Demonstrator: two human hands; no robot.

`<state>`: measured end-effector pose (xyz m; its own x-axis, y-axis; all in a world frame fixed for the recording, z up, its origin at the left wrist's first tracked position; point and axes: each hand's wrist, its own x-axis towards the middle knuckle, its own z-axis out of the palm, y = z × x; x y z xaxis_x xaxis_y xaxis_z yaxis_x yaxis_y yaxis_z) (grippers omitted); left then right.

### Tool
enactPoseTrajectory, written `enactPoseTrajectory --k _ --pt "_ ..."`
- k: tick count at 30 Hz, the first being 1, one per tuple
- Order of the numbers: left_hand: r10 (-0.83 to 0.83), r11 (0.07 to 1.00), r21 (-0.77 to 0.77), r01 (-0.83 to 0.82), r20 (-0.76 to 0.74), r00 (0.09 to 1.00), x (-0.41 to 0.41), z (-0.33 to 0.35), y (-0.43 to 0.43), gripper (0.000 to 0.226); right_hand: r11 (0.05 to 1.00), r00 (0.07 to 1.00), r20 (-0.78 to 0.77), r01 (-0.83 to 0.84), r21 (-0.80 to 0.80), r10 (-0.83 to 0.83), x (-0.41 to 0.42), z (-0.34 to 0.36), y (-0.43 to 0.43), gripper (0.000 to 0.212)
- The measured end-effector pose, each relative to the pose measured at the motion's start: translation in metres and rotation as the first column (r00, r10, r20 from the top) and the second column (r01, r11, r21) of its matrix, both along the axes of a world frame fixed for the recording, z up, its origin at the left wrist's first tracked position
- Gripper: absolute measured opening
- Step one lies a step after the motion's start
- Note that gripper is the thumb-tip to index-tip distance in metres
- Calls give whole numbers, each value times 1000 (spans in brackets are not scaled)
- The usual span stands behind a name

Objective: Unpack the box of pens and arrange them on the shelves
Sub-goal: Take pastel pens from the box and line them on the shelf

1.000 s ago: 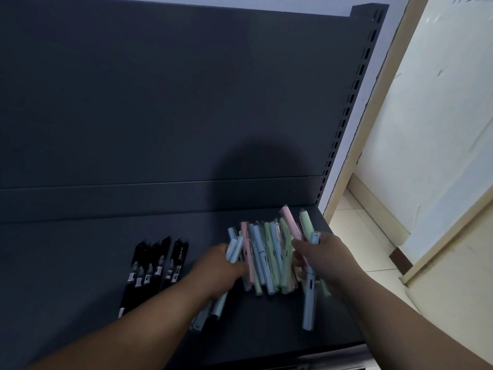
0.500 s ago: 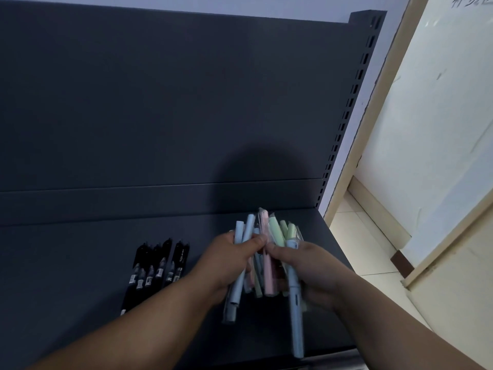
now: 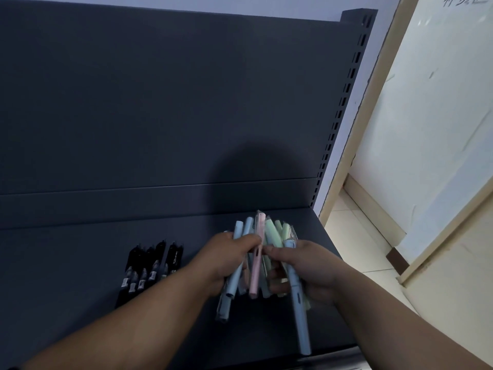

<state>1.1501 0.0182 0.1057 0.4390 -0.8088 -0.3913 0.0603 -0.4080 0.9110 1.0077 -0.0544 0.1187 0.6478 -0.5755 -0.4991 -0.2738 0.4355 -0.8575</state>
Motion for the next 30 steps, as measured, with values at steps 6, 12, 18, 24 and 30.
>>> enactPoseTrajectory --k 6,12,18,24,30 --pt "42 997 50 -54 220 975 10 -16 -11 27 867 915 -378 -74 -493 -137 -13 -5 -32 35" --pt "-14 989 141 -40 362 932 10 -40 -18 27 777 819 -540 -208 -594 -194 -22 -12 -63 47" --pt "33 993 92 -79 419 907 4 -43 -13 31 797 763 -630 -289 -530 -143 -25 -24 -74 50" --pt "39 997 36 -62 458 888 -4 -44 -6 28 804 803 -562 -195 -562 -198 -31 -38 -82 36" --pt "8 999 33 -26 445 895 -6 -44 -6 21 771 846 -448 -71 -633 -290 -32 -42 -93 62"
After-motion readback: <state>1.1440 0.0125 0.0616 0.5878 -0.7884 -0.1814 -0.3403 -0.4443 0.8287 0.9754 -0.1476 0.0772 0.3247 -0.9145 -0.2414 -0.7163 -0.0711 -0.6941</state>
